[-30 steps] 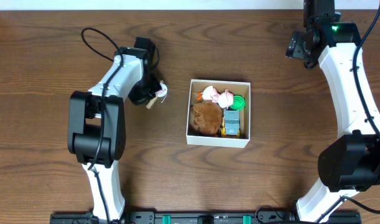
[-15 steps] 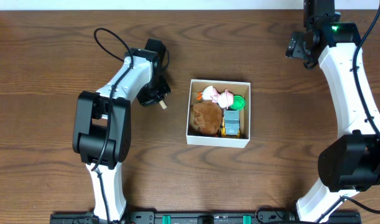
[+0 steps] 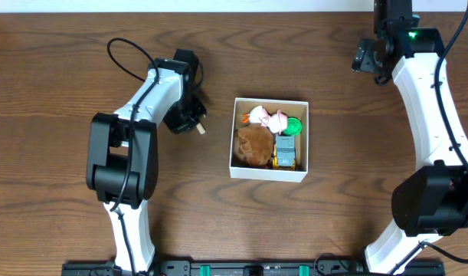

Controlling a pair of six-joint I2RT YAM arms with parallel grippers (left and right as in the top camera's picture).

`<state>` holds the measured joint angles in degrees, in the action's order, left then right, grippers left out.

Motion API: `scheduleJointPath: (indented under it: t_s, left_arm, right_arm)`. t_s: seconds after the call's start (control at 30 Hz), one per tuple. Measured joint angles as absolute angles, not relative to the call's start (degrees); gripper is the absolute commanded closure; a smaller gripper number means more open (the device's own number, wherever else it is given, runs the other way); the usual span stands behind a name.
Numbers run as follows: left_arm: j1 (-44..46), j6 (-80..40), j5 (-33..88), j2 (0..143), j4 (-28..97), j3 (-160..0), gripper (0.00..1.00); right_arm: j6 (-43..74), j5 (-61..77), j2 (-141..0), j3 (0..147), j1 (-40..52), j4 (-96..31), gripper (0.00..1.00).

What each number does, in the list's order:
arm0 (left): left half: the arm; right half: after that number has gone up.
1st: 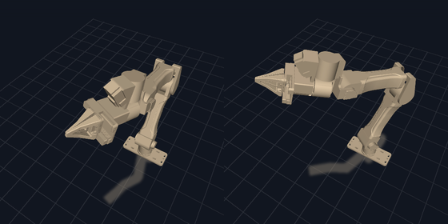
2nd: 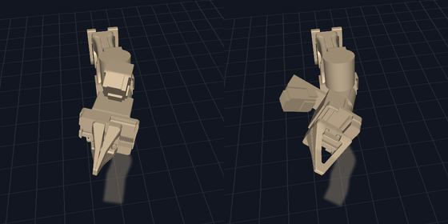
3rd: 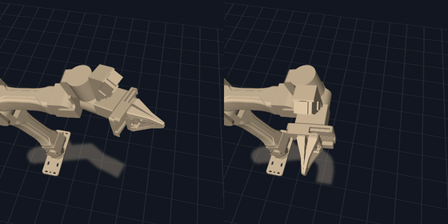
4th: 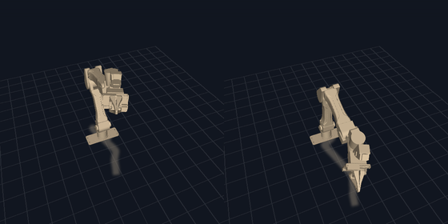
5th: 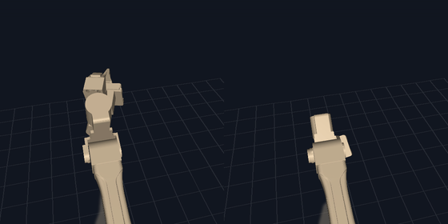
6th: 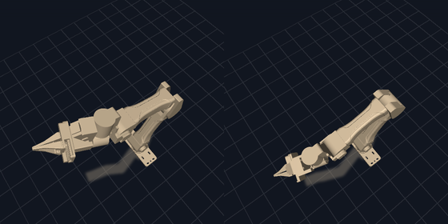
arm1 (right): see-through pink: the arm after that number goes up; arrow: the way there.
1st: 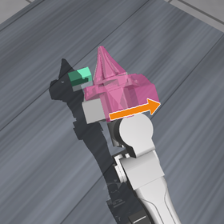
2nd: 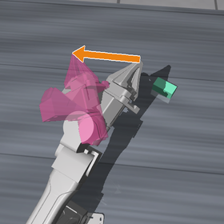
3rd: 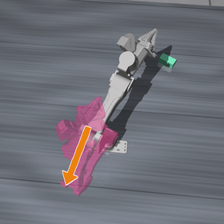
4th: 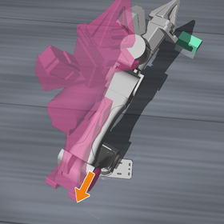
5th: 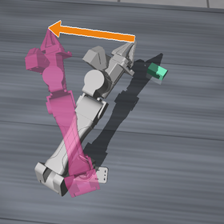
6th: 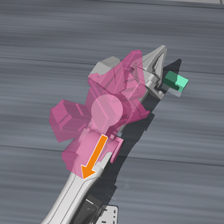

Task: Pack container
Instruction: 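Move the left gripper down toward the white lollipop toy, then close the left gripper on the lollipop toy's wooden stick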

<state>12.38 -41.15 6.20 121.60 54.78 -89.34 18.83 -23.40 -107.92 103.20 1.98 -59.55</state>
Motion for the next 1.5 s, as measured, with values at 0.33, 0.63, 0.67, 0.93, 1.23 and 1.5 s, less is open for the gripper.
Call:
scheduleJointPath:
  t_s: [0.33, 0.63, 0.67, 0.93, 1.23, 1.5]
  left_arm:
    - [12.38, -42.11, 7.60, 115.39, 50.09, -89.34, 0.51]
    - [12.38, -42.19, 7.60, 115.39, 49.32, -89.34, 0.51]
    - [12.38, -42.22, 7.60, 115.39, 49.25, -89.34, 0.51]
    - [12.45, -42.22, 7.27, 115.39, 48.56, -89.27, 0.51]
    - [13.23, -42.22, 5.85, 115.42, 45.87, -84.99, 0.51]
    - [13.34, -42.22, 5.65, 115.39, 43.11, -82.83, 0.51]
  right_arm:
    - [18.83, -23.38, -107.92, 103.20, 1.98, -59.53, 0.01]
    - [18.83, -23.38, -107.92, 103.20, 1.96, -59.53, 0.01]
    - [18.81, -23.38, -107.92, 103.20, 1.96, -59.55, 0.01]
    - [18.81, -23.38, -107.92, 103.20, 1.96, -59.55, 0.01]
    - [18.83, -23.38, -107.92, 103.20, 1.96, -59.55, 0.01]
    - [18.81, -23.38, -107.92, 103.20, 1.96, -59.53, 0.01]
